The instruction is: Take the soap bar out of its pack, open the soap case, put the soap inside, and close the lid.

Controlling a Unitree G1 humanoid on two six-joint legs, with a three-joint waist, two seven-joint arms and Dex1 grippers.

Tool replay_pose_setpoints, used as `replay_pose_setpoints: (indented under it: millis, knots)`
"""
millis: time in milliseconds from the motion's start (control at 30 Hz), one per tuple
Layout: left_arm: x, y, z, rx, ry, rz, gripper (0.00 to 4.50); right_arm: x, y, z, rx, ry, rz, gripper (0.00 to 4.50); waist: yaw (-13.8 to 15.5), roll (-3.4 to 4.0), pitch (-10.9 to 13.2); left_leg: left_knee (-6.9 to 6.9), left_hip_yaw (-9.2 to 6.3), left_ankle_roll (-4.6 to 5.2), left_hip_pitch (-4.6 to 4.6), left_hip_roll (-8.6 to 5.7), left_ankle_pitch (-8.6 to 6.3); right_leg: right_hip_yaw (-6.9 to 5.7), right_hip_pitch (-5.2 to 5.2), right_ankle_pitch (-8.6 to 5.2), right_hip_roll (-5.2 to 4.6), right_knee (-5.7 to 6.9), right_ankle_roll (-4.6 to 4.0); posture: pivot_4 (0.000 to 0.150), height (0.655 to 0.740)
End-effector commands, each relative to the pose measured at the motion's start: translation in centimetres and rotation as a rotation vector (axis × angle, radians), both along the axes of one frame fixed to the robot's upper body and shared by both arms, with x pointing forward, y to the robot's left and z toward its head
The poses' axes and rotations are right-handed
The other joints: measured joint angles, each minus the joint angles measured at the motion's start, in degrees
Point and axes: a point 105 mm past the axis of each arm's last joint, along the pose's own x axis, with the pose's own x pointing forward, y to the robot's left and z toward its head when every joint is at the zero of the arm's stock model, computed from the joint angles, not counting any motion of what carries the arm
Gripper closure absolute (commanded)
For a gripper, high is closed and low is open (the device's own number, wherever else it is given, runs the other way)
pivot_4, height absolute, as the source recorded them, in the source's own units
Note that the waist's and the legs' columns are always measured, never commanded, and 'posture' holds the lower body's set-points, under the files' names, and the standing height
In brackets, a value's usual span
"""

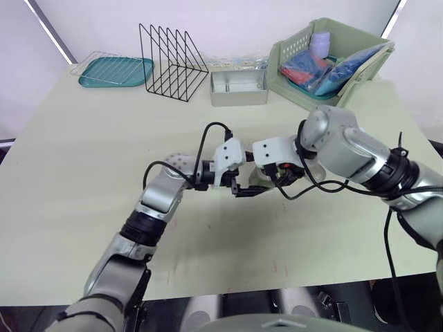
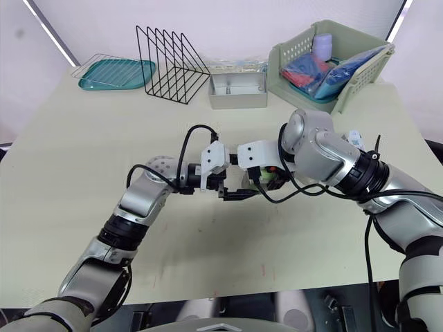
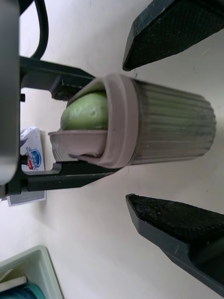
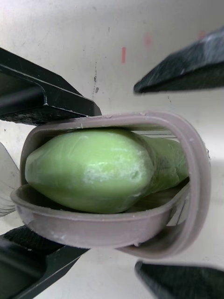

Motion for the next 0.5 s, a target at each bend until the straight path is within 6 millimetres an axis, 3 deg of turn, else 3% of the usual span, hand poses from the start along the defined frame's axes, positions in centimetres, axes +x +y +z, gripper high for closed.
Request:
replay_pose_setpoints:
  millis: [33,500]
  knots:
    - [-0.03,-0.83,0.56,-0.009,-0.038,-0.025,0.00,0.06,0.08,-0.21,-0.002,-0.006,-0.001,2.47,0.0,0.00,0.0,0.00,0.00,0.00,0.00,0.00,0.00,0.00,0.00,0.00,0.00,0.00,0.00,0.150,0.7400]
    - [0.36,-1.52,0.12,-0.015,-0.055,-0.022,0.00,0.12,0.21,-0.03,0.013,-0.006,-0.008,2.47,0.0,0.00,0.0,0.00,-0.01,0.00,0.00,0.00,0.00,0.00,0.00,0.00,0.00,0.00,0.00,0.150,0.7400]
